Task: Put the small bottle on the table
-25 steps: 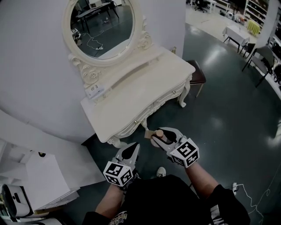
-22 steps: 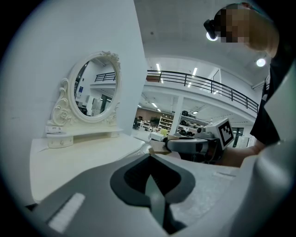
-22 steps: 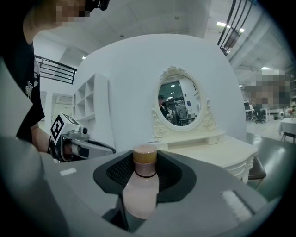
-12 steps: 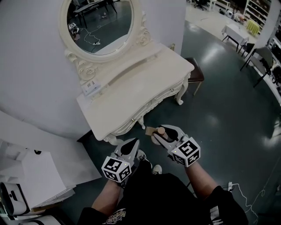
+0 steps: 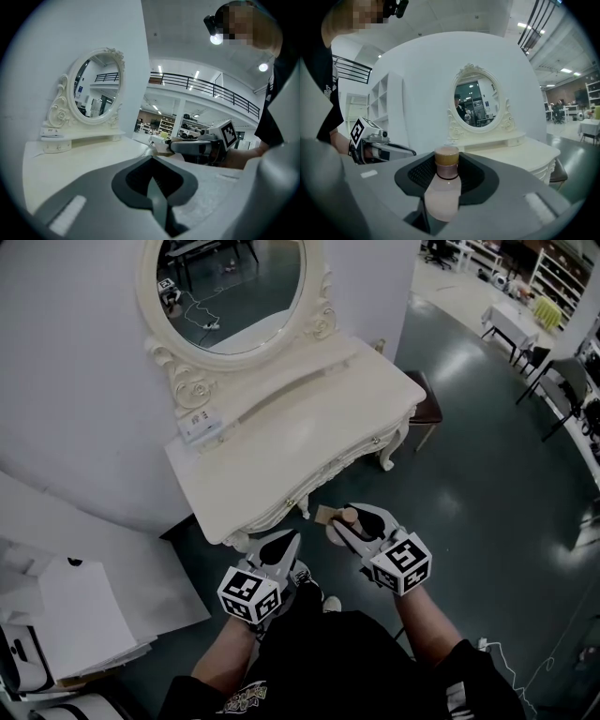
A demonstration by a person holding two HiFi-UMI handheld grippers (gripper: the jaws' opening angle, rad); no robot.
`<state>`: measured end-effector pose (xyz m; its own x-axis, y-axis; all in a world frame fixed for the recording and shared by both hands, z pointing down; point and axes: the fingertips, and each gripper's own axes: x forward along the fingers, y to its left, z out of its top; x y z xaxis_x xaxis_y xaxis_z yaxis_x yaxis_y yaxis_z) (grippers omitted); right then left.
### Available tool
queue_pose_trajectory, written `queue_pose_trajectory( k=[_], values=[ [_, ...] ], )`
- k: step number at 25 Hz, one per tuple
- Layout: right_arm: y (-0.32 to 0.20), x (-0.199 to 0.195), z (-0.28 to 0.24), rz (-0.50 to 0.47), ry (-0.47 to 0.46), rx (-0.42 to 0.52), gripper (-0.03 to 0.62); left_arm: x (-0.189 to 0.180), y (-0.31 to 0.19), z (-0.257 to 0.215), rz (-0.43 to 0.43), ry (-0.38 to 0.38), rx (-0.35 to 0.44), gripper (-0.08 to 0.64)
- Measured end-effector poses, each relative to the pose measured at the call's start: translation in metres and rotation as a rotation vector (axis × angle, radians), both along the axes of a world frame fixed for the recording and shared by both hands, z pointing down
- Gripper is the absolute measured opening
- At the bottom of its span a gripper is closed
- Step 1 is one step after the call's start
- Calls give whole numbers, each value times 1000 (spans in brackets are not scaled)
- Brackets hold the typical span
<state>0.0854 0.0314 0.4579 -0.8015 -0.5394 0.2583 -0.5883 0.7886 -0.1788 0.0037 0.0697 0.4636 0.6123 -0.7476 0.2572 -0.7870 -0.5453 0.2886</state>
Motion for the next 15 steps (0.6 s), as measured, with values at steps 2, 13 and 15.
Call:
queue_pose_trajectory(
  k=[2,13,15],
  values=[
    [-10,-5,2,2,0,-4,166,-6,-9,2,-3,3,-4,0],
    [-65,-42,14,-13,3,-36,166,-42,-63,10,-30,13,-24,0],
    [-77,-49,14,-18,3,-37,166,-49,-73,10,-37,15,-24,0]
  ],
)
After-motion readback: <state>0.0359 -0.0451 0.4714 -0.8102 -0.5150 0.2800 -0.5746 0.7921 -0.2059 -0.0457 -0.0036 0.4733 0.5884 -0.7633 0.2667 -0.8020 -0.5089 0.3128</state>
